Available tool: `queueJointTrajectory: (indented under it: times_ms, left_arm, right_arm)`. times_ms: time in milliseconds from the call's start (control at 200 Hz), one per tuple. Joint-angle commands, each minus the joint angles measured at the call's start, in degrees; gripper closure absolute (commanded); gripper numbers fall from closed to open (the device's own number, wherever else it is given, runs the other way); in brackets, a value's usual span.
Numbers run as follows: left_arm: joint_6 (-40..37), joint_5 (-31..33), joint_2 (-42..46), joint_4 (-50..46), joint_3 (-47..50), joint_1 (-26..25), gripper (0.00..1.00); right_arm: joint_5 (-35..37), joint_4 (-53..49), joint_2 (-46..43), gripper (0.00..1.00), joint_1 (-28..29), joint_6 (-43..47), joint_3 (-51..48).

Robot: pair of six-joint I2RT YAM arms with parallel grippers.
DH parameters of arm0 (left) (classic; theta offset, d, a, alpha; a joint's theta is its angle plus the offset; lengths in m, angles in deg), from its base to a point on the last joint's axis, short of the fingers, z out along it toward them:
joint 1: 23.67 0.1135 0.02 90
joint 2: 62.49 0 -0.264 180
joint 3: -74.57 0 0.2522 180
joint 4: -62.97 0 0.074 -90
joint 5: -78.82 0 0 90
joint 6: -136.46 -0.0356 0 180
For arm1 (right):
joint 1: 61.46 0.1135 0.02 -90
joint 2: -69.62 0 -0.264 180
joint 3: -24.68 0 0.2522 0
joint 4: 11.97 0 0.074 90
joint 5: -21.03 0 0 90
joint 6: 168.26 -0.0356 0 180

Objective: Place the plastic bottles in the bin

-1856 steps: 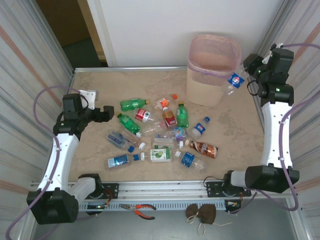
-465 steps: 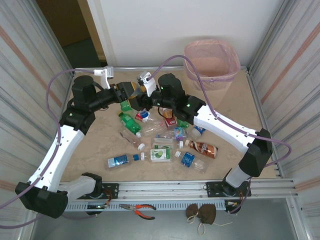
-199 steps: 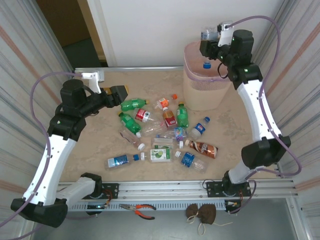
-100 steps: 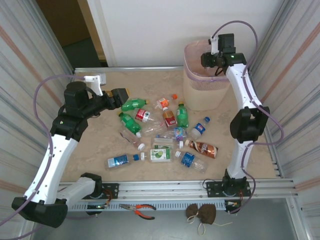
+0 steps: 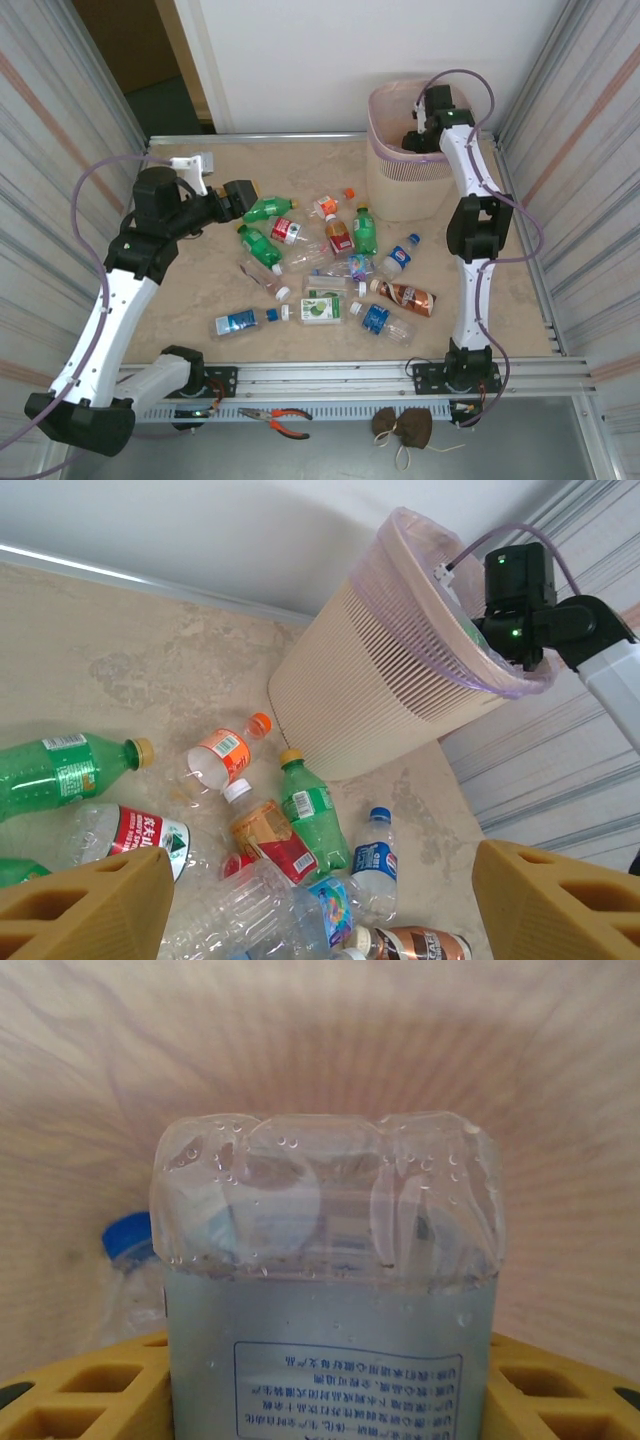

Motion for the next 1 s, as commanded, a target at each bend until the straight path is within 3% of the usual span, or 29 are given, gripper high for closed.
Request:
queueJointTrajectory:
  times_ms: [0,190,446,646,847,997]
  left_arm:
    - [1.05,1.35,1.4,-1.87,0.0,0.34,0.23]
    - [2.43,3.7,2.46,-5.26,0.49,0.26,0.24]
    - [7.42,8.72,4.61,-9.4,2.68,0.28,0.25]
    - [15.15,13.78,5.01,-16.5,3.78,0.25,0.2]
    - [27.93,25.53,5.85,-30.51,3.38,0.93,0.2]
    - [36.46,26.84,6.29,-39.29,3.73,3.52,0.21]
  right_arm:
    - [-1.08,-3.32,1.77,0.4,-0.14,-1.24,2.36]
    - [-1.42,-3.53,1.52,0.28,-0.1,-2.02,2.41]
    - [-2.3,-3.49,-1.99,0.21,-0.18,-2.64,2.47]
    - [-2.44,-3.73,-6.8,0.2,-0.13,-3.01,2.28]
    - [-2.66,-3.45,-12.06,0.19,0.39,-3.1,2.22]
    - [-2.18,-3.33,-15.85,0.19,1.03,-2.93,2.24]
